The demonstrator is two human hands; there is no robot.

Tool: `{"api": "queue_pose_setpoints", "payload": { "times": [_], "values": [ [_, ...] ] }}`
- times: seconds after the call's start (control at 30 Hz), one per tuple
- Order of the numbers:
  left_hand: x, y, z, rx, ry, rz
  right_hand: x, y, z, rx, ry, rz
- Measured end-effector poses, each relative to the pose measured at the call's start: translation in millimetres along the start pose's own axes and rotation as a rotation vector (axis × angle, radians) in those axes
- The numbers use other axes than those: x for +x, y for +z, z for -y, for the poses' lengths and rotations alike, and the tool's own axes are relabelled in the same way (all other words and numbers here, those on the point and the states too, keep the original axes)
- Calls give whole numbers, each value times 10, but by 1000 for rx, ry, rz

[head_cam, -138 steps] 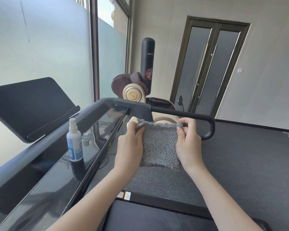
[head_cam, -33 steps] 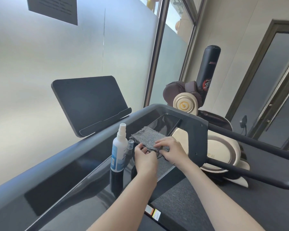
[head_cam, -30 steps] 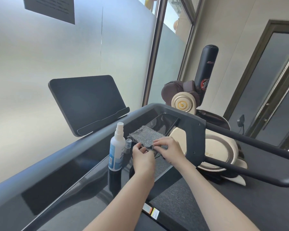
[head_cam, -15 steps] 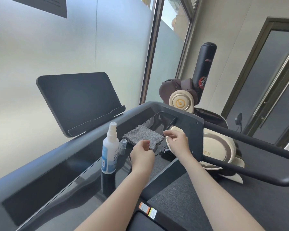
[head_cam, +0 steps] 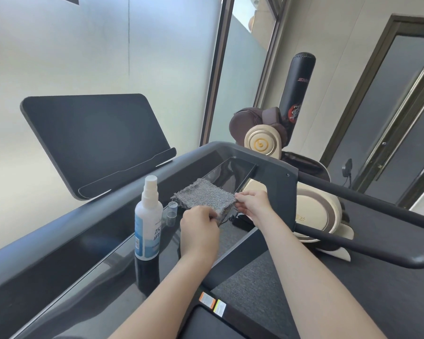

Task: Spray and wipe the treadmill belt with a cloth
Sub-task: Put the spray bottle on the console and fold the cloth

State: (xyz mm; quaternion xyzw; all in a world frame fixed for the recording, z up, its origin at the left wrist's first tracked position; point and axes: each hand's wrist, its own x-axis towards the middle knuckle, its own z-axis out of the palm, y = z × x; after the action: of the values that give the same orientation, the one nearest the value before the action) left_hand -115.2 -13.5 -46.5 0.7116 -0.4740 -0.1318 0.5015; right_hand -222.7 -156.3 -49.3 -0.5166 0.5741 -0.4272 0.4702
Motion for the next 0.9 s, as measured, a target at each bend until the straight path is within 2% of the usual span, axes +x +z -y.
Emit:
{"api": "queue_pose_setpoints", "payload": {
  "times": [0.17,0.37,0.43,0.47,0.5,0.53,0.6,0.63,0.73,0.9],
  "values": [
    [-7,10,39,-34,27,2,66,39,-32,-88,-41,-114],
    [8,24,72,-45,22,20,-71,51,-31,-67,-68,-62],
    [-11,3,73,-34,31,29,-176,19,-2,-265,-325,-134],
    [-23,-15,68,-28,30,38,-210,11,-4,-361,-483,-104],
    [-30,-32,63,-13,39,46,-239,11,-12,-436,-595,-2],
    [-35,-43,63,9,55,52,-262,24,-28,-502,-626,142],
    [-40,-53,62,45,81,63,-240,41,-76,-667,-569,367],
    [-43,-59,53,53,74,71,-213,42,-76,-748,-541,408],
    [-46,-65,38,66,54,79,-208,58,36,-846,-498,410],
    [-126,-126,-44,6,48,139,-344,44,214,-650,-454,359]
  ]
}}
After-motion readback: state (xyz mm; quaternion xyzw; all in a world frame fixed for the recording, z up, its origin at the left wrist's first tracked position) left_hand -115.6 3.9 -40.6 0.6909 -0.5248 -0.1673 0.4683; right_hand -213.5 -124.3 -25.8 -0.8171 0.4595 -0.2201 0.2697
